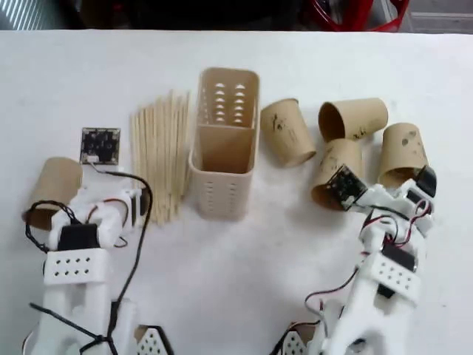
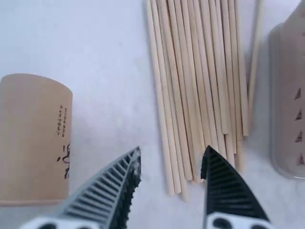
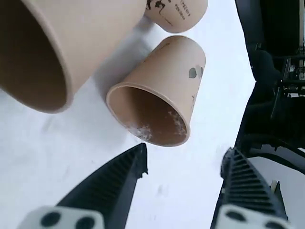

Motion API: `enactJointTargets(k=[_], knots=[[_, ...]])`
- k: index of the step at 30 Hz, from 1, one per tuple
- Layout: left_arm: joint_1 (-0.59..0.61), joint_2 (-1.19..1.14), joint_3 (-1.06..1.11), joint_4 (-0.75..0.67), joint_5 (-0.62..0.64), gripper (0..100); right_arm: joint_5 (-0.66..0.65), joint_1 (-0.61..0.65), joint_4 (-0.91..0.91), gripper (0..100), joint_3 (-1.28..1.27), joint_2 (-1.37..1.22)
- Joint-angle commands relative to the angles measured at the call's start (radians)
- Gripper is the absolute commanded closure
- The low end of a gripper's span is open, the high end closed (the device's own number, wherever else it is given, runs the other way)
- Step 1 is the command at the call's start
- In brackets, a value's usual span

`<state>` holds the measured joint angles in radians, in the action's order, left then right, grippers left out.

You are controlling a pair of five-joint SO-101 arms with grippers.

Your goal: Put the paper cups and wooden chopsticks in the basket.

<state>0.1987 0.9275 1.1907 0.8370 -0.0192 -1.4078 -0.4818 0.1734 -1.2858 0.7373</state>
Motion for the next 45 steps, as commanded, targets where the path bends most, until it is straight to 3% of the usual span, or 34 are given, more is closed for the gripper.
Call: enactJointTargets(k=[1, 13, 15, 19, 24, 29, 37, 41, 45], knots=[[-0.051, 0.019, 0.005, -0.044, 0.005, 79, -0.015, -0.019, -0.099, 74.4, 0.121, -0.177], [-0.053, 0.019, 0.005, -0.044, 0.005, 79, -0.011, -0.012, -0.438, 74.8, 0.296, -0.604], [-0.053, 0.019, 0.005, -0.044, 0.005, 79, 0.029, -0.01, -0.499, 78.9, 0.321, -0.667], [-0.054, 0.019, 0.005, -0.044, 0.005, 79, 0.167, -0.019, -0.516, 99.5, 0.414, -0.751], [-0.054, 0.019, 0.005, -0.044, 0.005, 79, 0.219, -0.042, -0.456, 97.8, 0.437, -0.725], [-0.054, 0.019, 0.005, -0.044, 0.005, 79, 0.25, -0.093, -0.214, 98.0, 0.437, -0.532], [-0.05, 0.019, 0.005, -0.044, 0.005, 79, 0.574, -0.119, 0.472, 98.0, 0.637, -0.127], [-0.05, 0.019, 0.005, -0.044, 0.005, 79, 0.744, -0.068, 0.723, 98.0, 0.807, -0.047], [-0.051, 0.019, 0.005, -0.044, 0.005, 79, 0.887, 0.059, 0.891, 98.0, 0.967, -0.031]])
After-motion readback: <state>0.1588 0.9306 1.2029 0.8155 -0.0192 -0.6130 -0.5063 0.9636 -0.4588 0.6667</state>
